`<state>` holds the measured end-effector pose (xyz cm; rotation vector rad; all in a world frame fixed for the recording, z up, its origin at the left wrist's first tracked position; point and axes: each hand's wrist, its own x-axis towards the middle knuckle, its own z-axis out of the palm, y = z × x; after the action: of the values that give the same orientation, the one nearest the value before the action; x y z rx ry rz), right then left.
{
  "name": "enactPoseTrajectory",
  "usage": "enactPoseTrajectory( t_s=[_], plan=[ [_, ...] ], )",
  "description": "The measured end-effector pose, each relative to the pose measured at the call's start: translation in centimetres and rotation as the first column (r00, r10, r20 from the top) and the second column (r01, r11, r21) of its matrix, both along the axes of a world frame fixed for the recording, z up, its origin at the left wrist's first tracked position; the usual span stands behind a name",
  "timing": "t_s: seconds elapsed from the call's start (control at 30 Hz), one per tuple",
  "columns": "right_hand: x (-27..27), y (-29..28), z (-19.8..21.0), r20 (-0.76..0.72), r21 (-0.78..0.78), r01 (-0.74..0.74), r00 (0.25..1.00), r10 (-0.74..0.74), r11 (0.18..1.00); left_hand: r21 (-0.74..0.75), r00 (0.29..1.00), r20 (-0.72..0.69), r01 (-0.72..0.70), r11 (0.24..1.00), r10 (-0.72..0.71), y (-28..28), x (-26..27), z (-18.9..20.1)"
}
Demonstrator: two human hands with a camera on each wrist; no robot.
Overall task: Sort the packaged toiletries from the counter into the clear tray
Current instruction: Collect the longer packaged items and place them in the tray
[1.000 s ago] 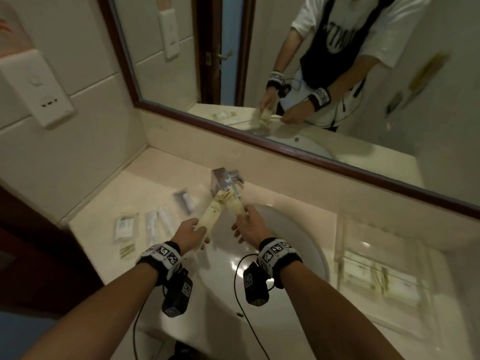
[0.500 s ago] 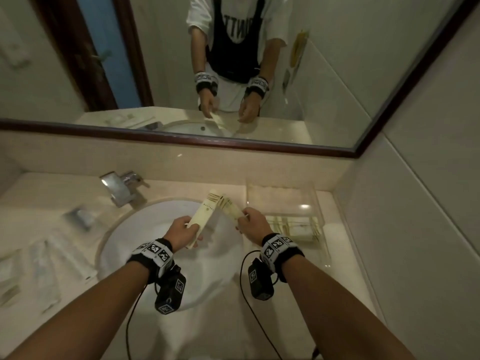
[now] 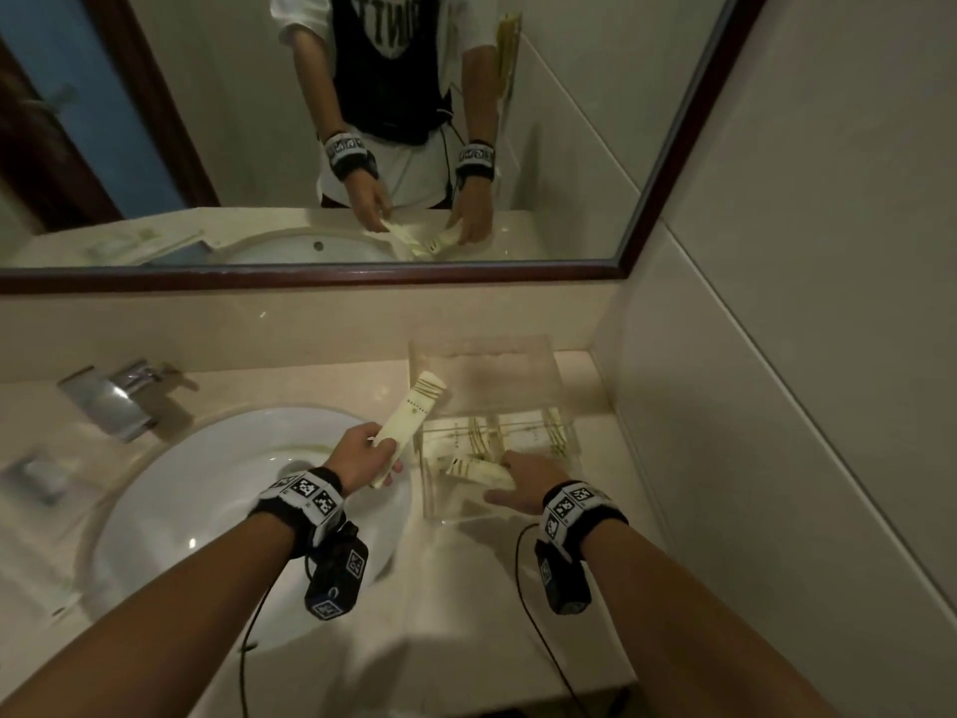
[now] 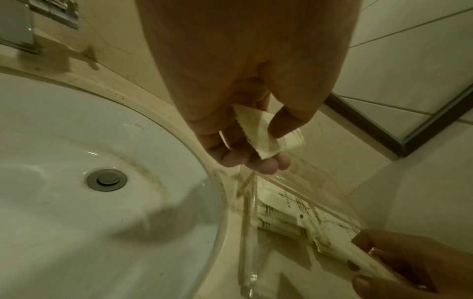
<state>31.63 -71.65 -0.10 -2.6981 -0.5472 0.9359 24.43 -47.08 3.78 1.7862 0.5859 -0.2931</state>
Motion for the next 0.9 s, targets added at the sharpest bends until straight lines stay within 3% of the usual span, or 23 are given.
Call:
enactPoseTrajectory(
  t_s=[0.47, 0.73, 0.9],
  plan=[
    [1.5, 3.1, -3.9, 0.171, -0.097, -0.162, 0.969, 0.177, 0.982, 0.041, 0.998, -0.059, -0.034, 0.999, 0.037, 1.4, 0.9, -2.1],
    [0.9, 3.7, -4.8, 0.361, -0.039, -0.225, 0.905, 0.224, 0.974, 0.042, 0.998, -0.055, -0.04, 0.998, 0.043, 1.8, 1.0, -2.4],
    [0.2, 3.0, -5.1, 0.359, -0.004, -0.302, 0.889, 0.283, 0.953, 0.024, 0.998, -0.05, -0.036, 0.999, 0.037, 1.2, 1.1, -2.5]
  ],
)
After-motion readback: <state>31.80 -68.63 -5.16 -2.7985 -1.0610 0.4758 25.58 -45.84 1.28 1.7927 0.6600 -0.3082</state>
